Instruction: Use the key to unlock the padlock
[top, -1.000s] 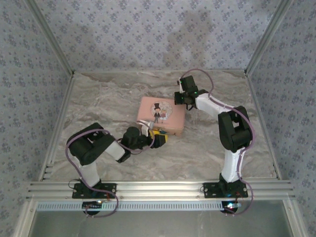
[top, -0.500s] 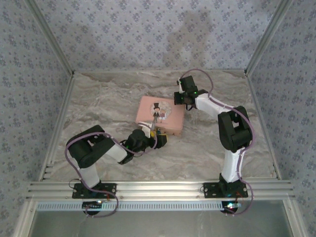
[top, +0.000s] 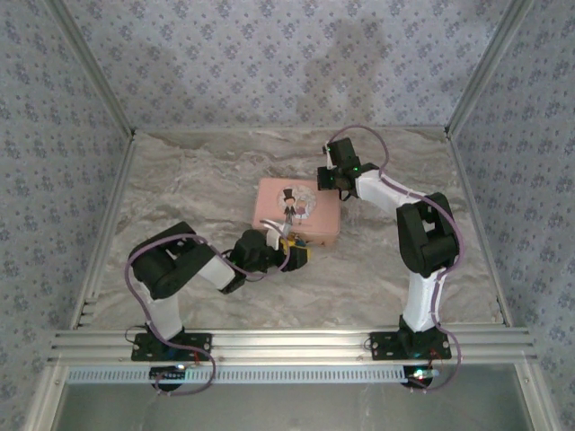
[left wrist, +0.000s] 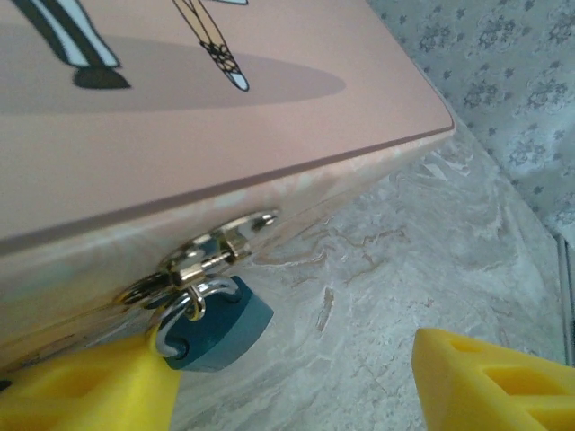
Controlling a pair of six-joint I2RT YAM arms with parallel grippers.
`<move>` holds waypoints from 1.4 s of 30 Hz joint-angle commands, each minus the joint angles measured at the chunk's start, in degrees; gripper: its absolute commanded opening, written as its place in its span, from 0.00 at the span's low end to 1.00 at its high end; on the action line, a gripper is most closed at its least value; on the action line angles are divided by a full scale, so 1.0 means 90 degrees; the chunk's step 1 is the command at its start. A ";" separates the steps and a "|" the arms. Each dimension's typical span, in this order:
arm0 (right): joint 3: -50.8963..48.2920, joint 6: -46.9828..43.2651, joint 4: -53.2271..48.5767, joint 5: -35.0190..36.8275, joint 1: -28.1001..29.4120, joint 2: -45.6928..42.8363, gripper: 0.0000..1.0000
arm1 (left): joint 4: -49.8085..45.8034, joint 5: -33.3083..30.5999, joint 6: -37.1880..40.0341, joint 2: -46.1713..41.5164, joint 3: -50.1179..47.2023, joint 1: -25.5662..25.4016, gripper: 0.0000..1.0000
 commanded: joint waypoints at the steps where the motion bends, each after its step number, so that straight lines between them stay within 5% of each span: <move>1: -0.0184 0.0043 -0.0396 -0.0219 0.0112 -0.0116 0.00 | 0.0778 0.0131 -0.0141 0.0058 0.0067 0.0063 0.70; 13: -0.0285 0.0048 -0.0341 -0.0229 0.0117 -0.0164 0.00 | 0.1422 -0.0423 -0.0677 0.0594 0.0062 0.0132 0.64; 18: -0.0269 0.0030 -0.0368 -0.0211 0.0106 -0.0171 0.00 | 0.1836 0.0125 -0.0864 0.0767 0.0110 0.0178 0.60; 27: -0.0300 0.0067 -0.0323 -0.0229 0.0078 -0.0161 0.00 | 0.1830 0.0021 -0.0567 0.0254 -0.0336 0.0138 0.72; 36: -0.0294 0.0063 -0.0335 -0.0209 0.0108 -0.0137 0.00 | 0.1831 -0.0457 -0.0698 0.0192 -0.0557 0.0136 0.65; 42: -0.0322 0.0067 -0.0329 -0.0207 0.0102 -0.0127 0.00 | 0.1800 -0.0142 -0.0654 0.0266 -0.0390 0.0107 0.64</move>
